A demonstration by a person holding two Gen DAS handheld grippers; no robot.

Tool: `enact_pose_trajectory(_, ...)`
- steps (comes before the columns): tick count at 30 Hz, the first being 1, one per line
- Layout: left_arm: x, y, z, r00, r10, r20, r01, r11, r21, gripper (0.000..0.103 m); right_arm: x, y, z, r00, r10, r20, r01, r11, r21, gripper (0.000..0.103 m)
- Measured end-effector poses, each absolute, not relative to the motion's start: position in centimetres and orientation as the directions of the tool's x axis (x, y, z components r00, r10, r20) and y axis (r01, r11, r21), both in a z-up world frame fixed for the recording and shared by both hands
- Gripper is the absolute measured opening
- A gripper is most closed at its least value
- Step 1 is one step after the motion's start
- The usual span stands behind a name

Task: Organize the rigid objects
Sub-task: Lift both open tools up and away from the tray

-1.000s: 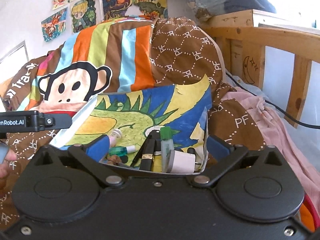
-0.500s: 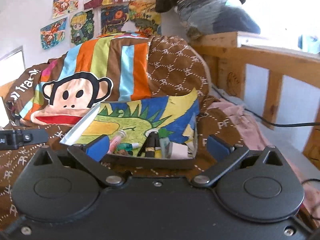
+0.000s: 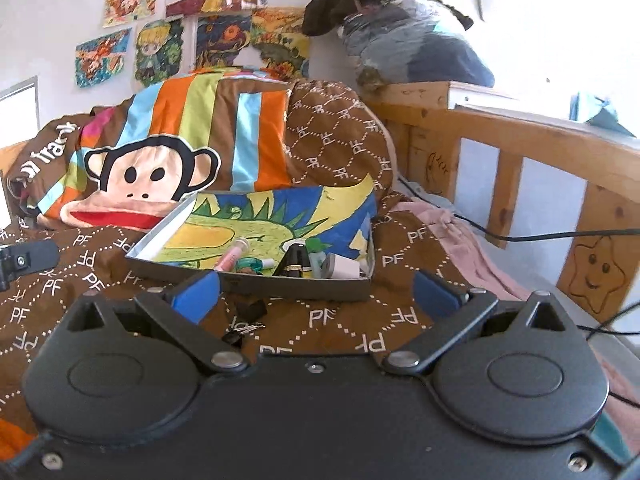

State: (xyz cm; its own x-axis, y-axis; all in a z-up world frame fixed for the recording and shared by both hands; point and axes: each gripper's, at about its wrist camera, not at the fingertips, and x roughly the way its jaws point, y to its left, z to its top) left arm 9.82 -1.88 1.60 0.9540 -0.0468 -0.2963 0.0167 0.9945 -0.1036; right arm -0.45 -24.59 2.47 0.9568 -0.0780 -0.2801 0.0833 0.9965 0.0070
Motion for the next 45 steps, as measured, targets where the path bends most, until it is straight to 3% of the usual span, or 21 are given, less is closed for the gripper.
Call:
enact_pose_trajectory(4, 8.6, -1.4, 1.3, 0.959, -0.043, -0.280, 0.014, 0.994, -0.105, 0.102, -3.2, -23.8, 2.5, 0.960, -0.118, -0.254, 0.122, 0.993, 0.001, 0.103)
enact_pose_trajectory(12, 8.1, -1.3, 0.6, 0.942, 0.017, -0.336, -0.044, 0.996, -0.074, 0.102, -5.9, -22.3, 1.8, 0.952, -0.168, -0.254, 0.164, 0.986, -0.037, 0.103)
enact_pose_trajectory(20, 7.2, -1.3, 1.1, 0.950, 0.028, -0.310, -0.038, 0.999, -0.029, 0.102, -9.0, -20.4, 1.0, 0.979, -0.137, -0.150, 0.127, 0.989, -0.075, 0.103)
enact_pose_trajectory(27, 6.3, -0.9, 0.7, 0.953, 0.053, -0.297, -0.053, 0.999, 0.009, 0.102, -9.1, -20.8, 0.8, 0.979, -0.111, -0.170, 0.110, 0.994, -0.017, 0.103)
enact_pose_trajectory(33, 6.0, -0.3, 0.4, 0.950, 0.049, -0.309, -0.053, 0.999, -0.005, 0.102, -8.3, -20.4, 0.5, 0.977, -0.092, -0.192, 0.084, 0.995, -0.050, 0.103)
enact_pose_trajectory(45, 6.0, -0.2, -0.9, 0.925, 0.054, -0.377, -0.057, 0.998, 0.003, 0.102, -6.3, -20.9, -0.6, 0.946, -0.038, -0.321, 0.053, 0.998, 0.039, 0.103)
